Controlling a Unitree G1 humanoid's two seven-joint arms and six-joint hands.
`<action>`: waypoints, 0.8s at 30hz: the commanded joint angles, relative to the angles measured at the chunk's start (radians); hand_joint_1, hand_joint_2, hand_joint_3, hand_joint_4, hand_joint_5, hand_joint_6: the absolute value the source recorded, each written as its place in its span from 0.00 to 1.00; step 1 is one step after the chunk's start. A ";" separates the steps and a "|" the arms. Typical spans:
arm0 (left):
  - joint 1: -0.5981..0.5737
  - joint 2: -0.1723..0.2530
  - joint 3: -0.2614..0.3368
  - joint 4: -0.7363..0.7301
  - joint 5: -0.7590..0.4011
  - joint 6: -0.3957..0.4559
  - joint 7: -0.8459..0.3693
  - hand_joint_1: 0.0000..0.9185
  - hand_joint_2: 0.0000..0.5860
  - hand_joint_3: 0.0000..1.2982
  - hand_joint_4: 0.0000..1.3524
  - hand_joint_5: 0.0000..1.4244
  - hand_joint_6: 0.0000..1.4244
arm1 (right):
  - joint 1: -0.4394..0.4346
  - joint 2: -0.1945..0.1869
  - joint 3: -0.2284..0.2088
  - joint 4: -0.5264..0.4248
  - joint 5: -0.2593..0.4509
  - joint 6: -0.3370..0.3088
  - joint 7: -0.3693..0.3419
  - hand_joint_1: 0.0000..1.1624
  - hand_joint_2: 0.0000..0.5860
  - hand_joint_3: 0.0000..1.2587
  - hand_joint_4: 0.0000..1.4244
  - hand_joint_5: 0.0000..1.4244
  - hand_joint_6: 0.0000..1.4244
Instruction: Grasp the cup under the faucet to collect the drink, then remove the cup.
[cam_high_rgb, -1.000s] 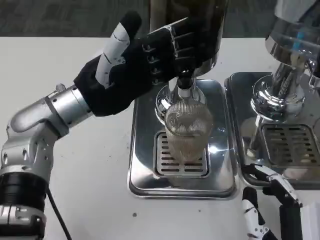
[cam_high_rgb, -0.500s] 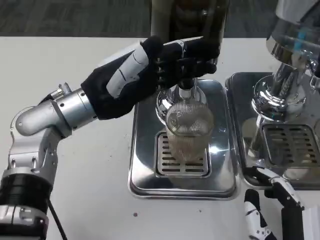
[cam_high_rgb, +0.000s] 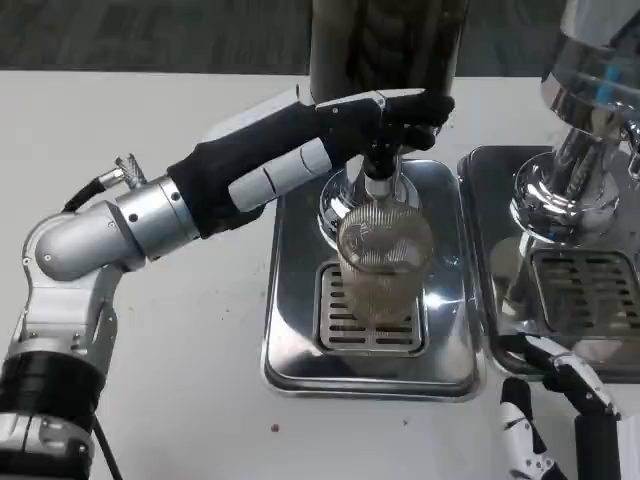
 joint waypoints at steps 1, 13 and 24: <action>0.046 0.016 -0.052 -0.030 0.066 -0.080 0.024 0.00 0.19 0.12 0.07 0.10 0.00 | -0.015 -0.023 -0.016 0.004 0.028 -0.019 0.018 0.25 0.81 0.34 0.23 0.24 0.26; 0.083 0.057 -0.104 -0.059 0.121 -0.181 0.127 0.00 0.19 0.12 0.06 0.09 0.00 | -0.035 -0.045 -0.031 -0.013 0.064 -0.020 0.070 0.25 0.81 0.33 0.23 0.23 0.24; 0.087 0.077 -0.135 -0.059 0.151 -0.255 0.184 0.00 0.19 0.12 0.05 0.08 0.00 | -0.035 -0.045 -0.045 -0.033 0.074 -0.020 0.101 0.25 0.75 0.30 0.22 0.22 0.24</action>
